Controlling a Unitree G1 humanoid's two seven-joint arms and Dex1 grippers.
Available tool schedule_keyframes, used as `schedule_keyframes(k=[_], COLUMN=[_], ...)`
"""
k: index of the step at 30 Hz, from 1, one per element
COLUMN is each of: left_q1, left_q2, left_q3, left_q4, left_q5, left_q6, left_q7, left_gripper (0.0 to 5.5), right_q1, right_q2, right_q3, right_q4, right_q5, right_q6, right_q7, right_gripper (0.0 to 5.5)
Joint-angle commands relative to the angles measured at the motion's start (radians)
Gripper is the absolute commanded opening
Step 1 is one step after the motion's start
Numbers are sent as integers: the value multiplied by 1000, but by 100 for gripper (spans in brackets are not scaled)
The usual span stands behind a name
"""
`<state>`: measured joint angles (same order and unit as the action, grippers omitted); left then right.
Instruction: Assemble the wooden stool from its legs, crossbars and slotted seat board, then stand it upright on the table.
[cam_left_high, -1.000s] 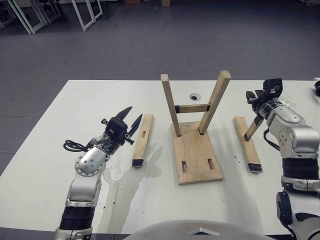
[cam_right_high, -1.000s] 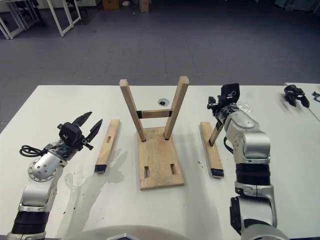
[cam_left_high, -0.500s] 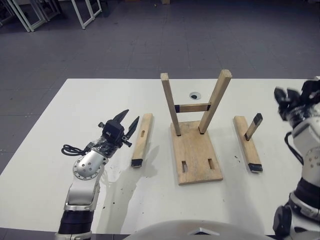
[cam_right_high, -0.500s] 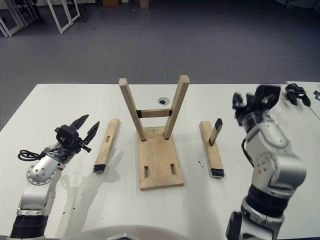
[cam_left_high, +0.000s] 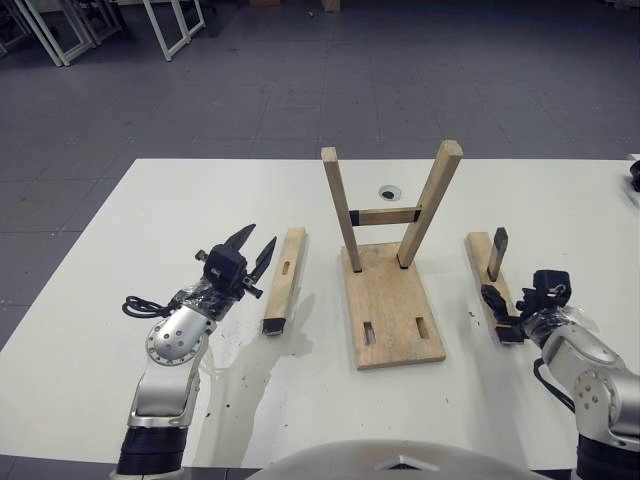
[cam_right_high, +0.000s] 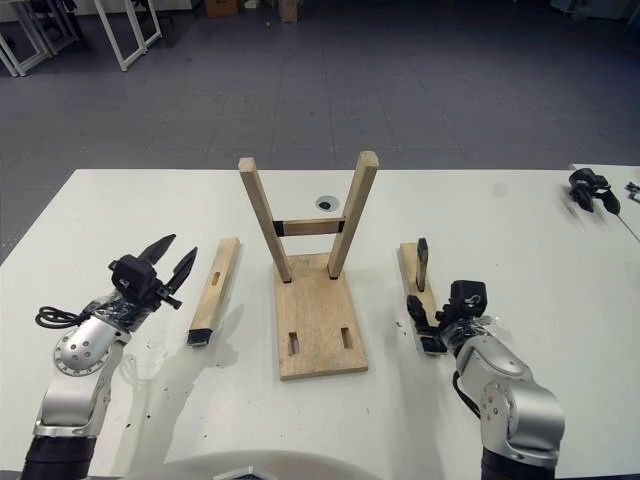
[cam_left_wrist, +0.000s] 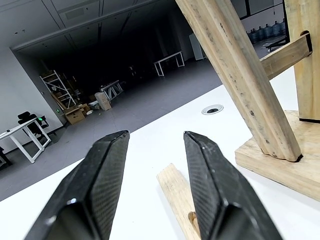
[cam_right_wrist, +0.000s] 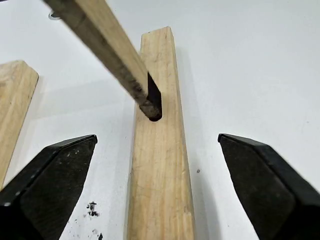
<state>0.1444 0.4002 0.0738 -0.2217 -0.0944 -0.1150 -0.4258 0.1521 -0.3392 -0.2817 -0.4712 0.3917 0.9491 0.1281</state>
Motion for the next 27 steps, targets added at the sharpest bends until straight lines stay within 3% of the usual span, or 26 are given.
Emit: schedule_keyframes(k=[1,2,11,15,18,21,24,27], left_q1=[-3,-3,-12,-28,-35,-60,-124,-194], left_q2=[-4,-4,-6,-5,-5,-18,-64,-58], left_q3=[1,2,8,12,19,49,120,202], left_q4=[10,12,16,18,21,-11,-98,-210], left_q5=[-1,-2,-7,-14,-21,-72,-336,-779], left_q6=[13,14,17,25,25,56,253,489], left_q7=[4,3,6,8,8,22,59,111], left_gripper=[200,200,200,200,200,200,200,200], right_q1=[44,49,42,34,-51,-257,-532,-688], right_q2=[-34,-36,-10,-27,-5,19,7,-2], right_q3=[55,61,83,106,67,-20,-113,-188], right_q4=[13,13,-1,24,22,13,37,29], right_q5=[-42,-50,-110,-147,-136,-70,70,291], right_q6=[26,24,17,48,-23,-116,-111,-56], right_q7=[7,4,-30,-43,-46,-44,-11,60], right_gripper=[482,482,285,223,207,207,207,207])
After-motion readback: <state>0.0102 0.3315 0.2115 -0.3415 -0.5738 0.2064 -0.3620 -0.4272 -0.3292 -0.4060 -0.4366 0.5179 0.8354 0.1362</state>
